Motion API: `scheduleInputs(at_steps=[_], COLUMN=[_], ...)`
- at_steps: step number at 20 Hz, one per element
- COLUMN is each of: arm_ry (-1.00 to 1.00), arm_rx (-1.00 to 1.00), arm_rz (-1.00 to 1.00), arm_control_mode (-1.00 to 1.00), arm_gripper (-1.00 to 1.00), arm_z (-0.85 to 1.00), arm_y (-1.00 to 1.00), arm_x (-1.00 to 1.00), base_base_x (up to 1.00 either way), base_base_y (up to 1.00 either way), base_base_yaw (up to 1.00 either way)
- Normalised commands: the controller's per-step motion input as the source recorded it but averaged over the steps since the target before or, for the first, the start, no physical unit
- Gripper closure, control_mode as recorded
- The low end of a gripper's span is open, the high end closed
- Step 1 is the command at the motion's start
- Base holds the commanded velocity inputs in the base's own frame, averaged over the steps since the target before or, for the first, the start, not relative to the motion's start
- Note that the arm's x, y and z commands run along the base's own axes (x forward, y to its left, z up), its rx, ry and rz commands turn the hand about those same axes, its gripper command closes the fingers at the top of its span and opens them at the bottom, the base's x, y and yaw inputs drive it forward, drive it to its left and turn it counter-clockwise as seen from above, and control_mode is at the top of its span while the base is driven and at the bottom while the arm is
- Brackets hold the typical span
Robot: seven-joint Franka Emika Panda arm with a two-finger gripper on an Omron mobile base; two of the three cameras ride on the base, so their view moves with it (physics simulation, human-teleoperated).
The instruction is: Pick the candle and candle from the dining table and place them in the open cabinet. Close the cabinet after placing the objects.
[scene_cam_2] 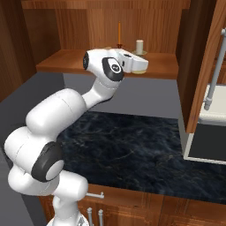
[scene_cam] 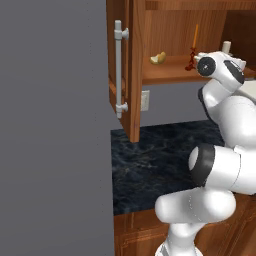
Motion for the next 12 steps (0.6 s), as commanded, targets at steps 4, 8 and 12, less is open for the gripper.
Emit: scheduleInputs(at_steps=[4, 8, 12], arm_ry=[-0.01, 0.0, 0.0], arm_rx=[0.02, 0.01, 0.01], arm_rz=[0.03, 0.03, 0.04], arm_control_mode=[-1.0, -1.0, -1.0], arm_gripper=[1.0, 1.0, 1.0], arm_z=[-0.01, 0.0, -0.07], arm_y=[-0.04, -0.04, -0.09], arm_x=[0.37, 0.4, 0.36], base_base_x=[0.0, 0.0, 0.0], base_base_y=[0.0, 0.0, 0.0], base_base_yaw=[0.0, 0.0, 0.0])
